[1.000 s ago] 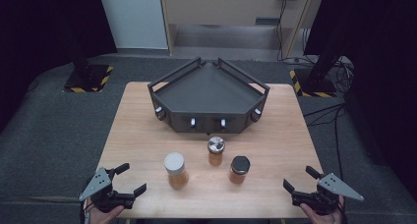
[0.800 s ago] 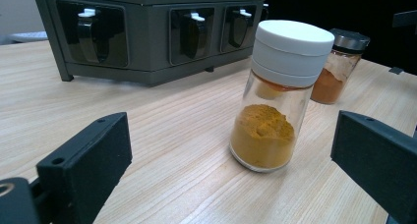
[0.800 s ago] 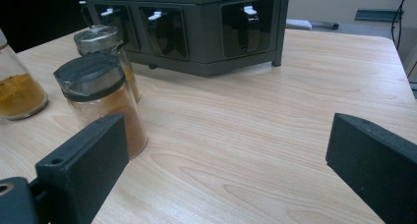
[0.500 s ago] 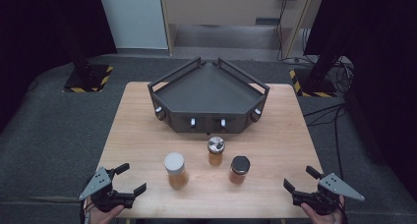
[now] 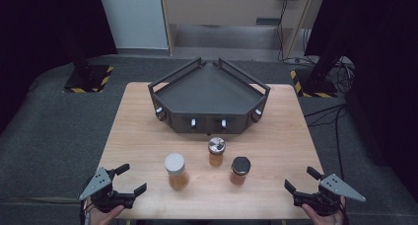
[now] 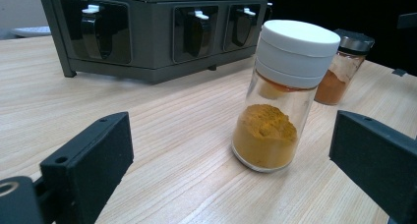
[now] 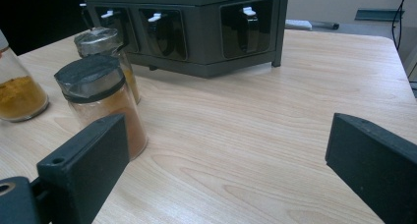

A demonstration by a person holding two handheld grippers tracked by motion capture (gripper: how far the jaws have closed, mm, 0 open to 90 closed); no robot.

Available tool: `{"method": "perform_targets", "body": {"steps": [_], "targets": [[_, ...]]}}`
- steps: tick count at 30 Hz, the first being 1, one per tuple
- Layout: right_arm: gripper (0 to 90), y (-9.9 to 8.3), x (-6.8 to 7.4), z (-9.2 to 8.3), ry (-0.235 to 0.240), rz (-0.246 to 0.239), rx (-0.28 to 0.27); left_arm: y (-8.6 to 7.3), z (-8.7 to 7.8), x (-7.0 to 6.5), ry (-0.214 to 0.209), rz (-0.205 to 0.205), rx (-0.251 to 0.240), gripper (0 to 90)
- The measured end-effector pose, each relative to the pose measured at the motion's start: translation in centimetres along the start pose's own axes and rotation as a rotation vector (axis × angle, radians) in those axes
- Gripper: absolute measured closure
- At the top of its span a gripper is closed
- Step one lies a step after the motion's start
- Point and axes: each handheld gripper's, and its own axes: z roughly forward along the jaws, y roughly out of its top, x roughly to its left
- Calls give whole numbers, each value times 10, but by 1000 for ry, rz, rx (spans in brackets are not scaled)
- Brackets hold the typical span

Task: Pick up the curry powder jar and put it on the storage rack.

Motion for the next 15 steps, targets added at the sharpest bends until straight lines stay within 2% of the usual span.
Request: {"method": "perform_targets", "body": {"steps": [8, 15], "targets": [[31, 0, 0, 0, -2, -1, 2, 10, -5, 2, 4, 3, -7, 22], [32, 1, 1, 0, -4, 0, 5, 24, -6, 4, -4, 11, 11, 22]]}}
